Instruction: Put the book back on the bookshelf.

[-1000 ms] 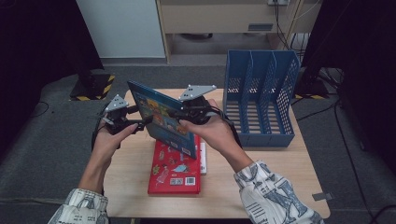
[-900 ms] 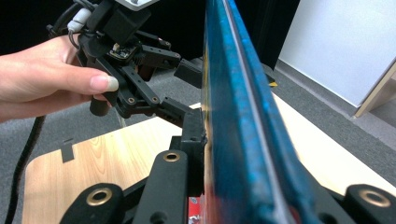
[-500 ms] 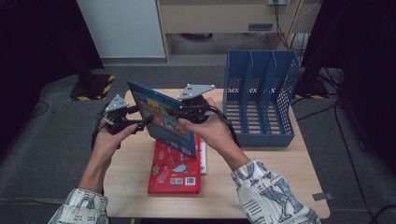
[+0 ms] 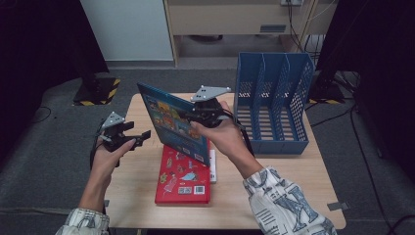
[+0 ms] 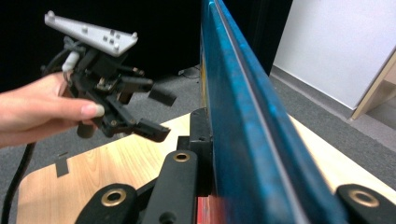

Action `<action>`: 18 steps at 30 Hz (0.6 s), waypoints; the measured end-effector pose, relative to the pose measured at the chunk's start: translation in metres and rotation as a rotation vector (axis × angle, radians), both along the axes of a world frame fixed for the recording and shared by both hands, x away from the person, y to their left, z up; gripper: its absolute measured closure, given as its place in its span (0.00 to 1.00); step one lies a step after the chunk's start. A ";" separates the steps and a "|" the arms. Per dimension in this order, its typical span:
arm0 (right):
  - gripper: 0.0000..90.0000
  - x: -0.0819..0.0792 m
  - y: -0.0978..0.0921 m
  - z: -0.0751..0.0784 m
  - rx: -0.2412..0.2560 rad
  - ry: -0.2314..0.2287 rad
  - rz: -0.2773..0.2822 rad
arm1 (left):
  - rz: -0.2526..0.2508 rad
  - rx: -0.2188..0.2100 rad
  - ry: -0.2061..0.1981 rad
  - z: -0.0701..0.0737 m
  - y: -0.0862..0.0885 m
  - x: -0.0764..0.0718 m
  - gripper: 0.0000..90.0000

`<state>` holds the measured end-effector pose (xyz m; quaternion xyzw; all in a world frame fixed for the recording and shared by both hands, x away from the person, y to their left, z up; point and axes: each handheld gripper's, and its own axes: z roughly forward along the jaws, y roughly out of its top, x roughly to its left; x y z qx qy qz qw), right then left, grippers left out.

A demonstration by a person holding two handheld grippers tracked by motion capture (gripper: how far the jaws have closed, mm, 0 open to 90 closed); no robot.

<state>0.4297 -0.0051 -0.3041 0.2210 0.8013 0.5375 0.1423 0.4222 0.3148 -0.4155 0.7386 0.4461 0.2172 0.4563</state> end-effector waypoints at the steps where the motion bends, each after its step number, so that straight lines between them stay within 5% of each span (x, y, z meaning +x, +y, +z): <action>1: 0.92 0.000 -0.001 0.000 0.001 -0.002 -0.004 | 0.005 -0.003 0.005 -0.003 0.002 -0.001 0.16; 11: 0.92 0.004 -0.009 0.004 0.022 0.001 -0.037 | 0.061 0.032 0.072 -0.057 0.008 -0.011 0.16; 18: 0.92 0.012 -0.015 0.005 0.037 0.014 -0.062 | 0.079 0.066 0.108 -0.077 0.012 -0.012 0.15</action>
